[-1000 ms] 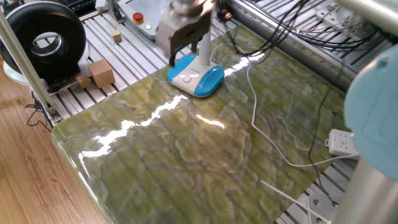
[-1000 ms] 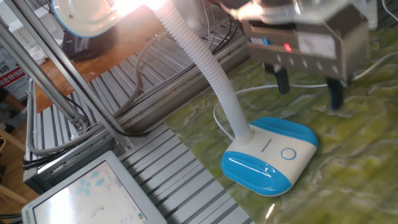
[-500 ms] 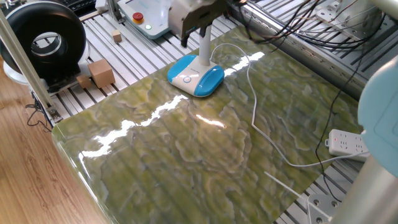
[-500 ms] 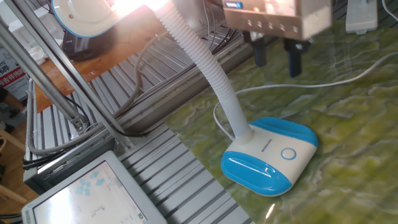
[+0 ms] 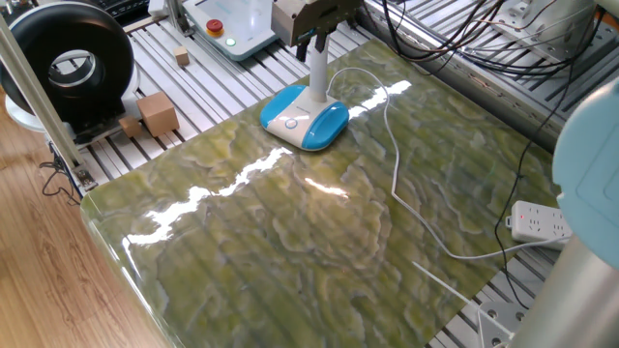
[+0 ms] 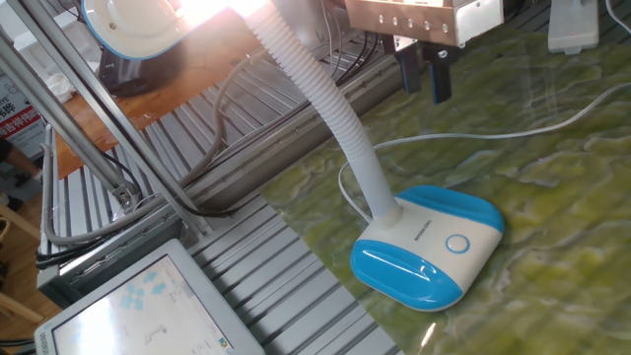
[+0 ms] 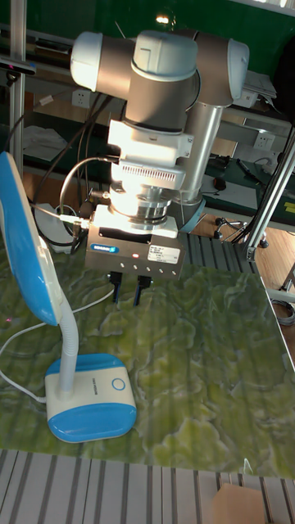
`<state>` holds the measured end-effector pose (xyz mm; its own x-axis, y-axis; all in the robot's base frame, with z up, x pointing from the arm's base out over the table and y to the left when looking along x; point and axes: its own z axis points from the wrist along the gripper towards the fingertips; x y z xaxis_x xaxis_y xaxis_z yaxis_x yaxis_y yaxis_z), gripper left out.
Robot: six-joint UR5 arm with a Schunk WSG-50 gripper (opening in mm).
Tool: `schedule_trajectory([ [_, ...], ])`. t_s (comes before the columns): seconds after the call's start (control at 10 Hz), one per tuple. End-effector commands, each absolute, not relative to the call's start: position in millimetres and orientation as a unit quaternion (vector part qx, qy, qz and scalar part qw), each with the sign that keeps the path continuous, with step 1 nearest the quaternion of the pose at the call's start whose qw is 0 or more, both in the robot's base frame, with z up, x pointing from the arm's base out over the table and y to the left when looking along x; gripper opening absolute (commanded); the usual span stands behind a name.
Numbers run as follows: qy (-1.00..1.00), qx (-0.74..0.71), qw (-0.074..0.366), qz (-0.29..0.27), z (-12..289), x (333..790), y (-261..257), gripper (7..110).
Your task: Turn on the desk lamp by pressing the button
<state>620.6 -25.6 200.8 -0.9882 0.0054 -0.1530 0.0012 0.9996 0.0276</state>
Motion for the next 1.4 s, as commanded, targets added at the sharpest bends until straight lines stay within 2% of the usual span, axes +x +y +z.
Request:
schedule_trajectory([
  [0.0,0.995,0.007,0.097,0.017,201.8,631.6,-19.1,7],
  [1.3,0.996,0.000,0.090,0.007,197.5,624.9,-17.4,7],
])
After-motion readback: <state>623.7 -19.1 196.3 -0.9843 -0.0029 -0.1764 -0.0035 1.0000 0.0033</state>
